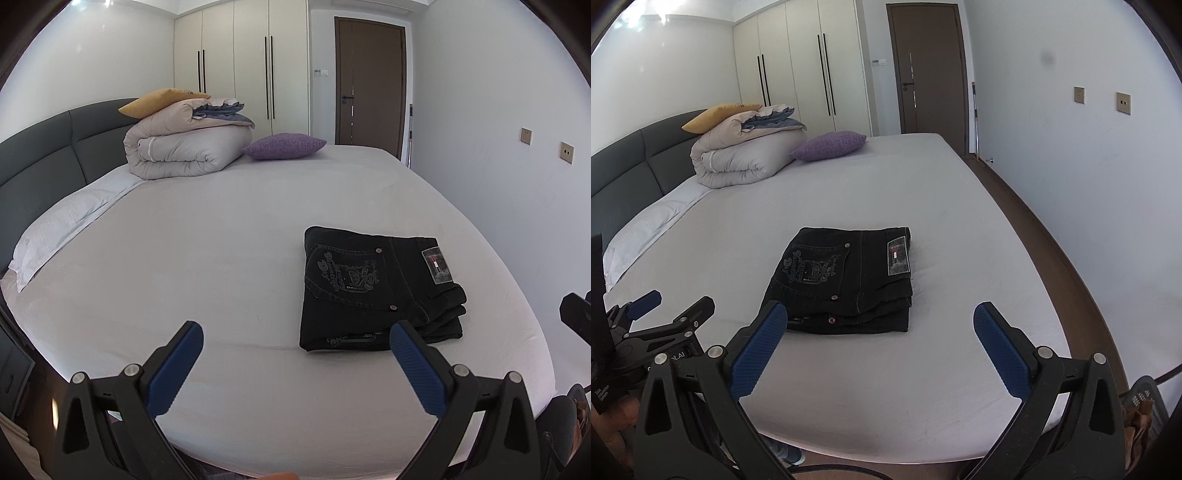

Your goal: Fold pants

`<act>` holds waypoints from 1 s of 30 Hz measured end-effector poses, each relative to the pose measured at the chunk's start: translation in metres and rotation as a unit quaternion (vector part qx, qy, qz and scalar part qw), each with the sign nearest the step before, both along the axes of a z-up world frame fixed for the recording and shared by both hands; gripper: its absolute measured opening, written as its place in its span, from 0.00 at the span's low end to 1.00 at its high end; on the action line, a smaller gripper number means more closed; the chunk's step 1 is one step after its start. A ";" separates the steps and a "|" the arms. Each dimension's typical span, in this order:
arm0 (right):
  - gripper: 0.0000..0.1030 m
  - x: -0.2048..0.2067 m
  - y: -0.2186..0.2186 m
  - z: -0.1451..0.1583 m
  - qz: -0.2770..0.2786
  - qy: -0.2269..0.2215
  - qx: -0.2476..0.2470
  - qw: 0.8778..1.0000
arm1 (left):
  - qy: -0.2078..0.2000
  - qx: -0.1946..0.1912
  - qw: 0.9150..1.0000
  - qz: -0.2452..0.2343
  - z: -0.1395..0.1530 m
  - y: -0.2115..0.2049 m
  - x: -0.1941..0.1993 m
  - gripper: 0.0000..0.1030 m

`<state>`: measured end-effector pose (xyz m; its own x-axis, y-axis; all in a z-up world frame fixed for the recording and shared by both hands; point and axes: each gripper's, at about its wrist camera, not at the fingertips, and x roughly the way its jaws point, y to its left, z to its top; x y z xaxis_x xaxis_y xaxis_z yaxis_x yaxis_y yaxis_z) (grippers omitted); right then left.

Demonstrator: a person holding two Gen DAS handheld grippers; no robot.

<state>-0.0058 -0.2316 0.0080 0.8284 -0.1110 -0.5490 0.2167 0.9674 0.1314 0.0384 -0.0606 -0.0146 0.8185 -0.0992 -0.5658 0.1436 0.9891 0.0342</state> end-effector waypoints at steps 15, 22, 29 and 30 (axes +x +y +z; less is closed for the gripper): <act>1.00 0.022 -0.002 -0.020 0.003 0.021 0.011 1.000 | 0.018 0.006 1.000 0.001 -0.011 -0.005 0.009 1.00; 1.00 0.031 -0.001 -0.027 0.005 0.030 0.014 0.999 | 0.024 0.006 1.000 0.002 -0.015 -0.005 0.013 1.00; 1.00 0.038 0.001 -0.034 0.008 0.037 0.016 0.999 | 0.030 0.008 1.000 0.001 -0.021 -0.006 0.017 1.00; 1.00 0.040 0.001 -0.035 0.008 0.038 0.016 0.999 | 0.031 0.008 0.999 0.001 -0.022 -0.007 0.017 1.00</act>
